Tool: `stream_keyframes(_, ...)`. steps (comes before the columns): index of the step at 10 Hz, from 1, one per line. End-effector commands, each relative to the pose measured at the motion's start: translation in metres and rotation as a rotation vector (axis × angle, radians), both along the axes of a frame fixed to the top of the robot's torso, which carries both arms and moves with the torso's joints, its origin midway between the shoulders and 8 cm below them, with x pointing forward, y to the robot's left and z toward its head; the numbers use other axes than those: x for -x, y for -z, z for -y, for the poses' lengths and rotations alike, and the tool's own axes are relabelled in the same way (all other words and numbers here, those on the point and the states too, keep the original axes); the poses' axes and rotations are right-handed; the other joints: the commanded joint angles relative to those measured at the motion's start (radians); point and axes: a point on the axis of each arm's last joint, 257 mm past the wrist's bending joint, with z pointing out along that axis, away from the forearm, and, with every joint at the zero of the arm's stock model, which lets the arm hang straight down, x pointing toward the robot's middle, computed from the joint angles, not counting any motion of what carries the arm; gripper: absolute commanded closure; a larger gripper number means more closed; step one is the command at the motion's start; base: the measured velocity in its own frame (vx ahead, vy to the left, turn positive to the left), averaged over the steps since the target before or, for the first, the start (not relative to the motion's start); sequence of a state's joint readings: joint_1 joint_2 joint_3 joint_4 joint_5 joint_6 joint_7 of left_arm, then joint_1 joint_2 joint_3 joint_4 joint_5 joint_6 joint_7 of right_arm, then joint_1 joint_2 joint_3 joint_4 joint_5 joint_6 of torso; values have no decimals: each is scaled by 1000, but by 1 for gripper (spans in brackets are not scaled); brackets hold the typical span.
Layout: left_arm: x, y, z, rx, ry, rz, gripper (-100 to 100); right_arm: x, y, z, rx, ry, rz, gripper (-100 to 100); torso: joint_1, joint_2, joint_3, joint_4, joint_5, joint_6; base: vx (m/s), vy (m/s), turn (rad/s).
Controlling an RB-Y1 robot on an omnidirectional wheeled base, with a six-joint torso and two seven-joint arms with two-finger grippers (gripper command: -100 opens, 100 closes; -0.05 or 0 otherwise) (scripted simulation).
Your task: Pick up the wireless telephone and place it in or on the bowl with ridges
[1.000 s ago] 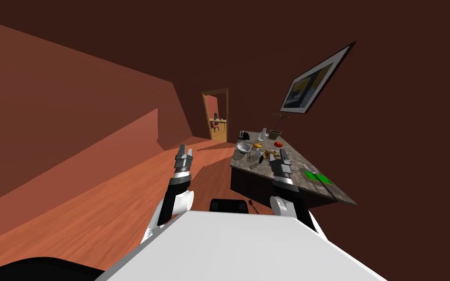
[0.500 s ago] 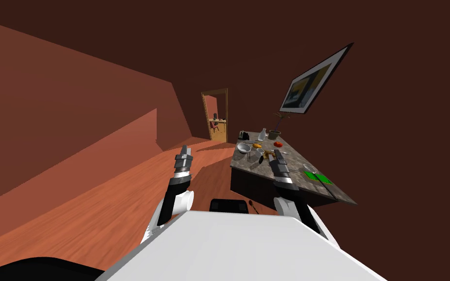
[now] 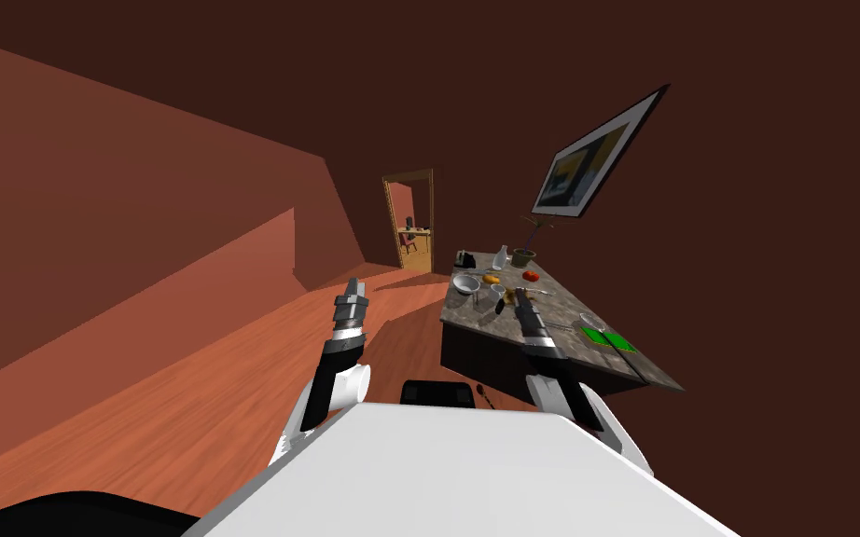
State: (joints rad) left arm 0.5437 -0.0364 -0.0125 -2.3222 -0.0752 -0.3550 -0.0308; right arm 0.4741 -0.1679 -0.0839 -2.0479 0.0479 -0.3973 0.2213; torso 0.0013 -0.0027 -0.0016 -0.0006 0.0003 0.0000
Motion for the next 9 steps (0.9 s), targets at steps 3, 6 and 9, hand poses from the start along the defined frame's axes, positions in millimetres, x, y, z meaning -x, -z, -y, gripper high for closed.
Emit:
stream_keyframes(3,0,0,0,0,0,0,0,-10,22,12,148,65,-48,-100,0,1,0,0,0,0,30,22,-41)
stream_keyframes(6,0,0,0,0,0,0,0,-19,41,22,270,119,-91,-100,0,0,0,0,0,0,39,22,-38)
stream_keyframes(9,0,0,0,0,0,0,0,-27,64,33,389,172,-143,-100,0,0,0,0,0,0,36,27,-45)
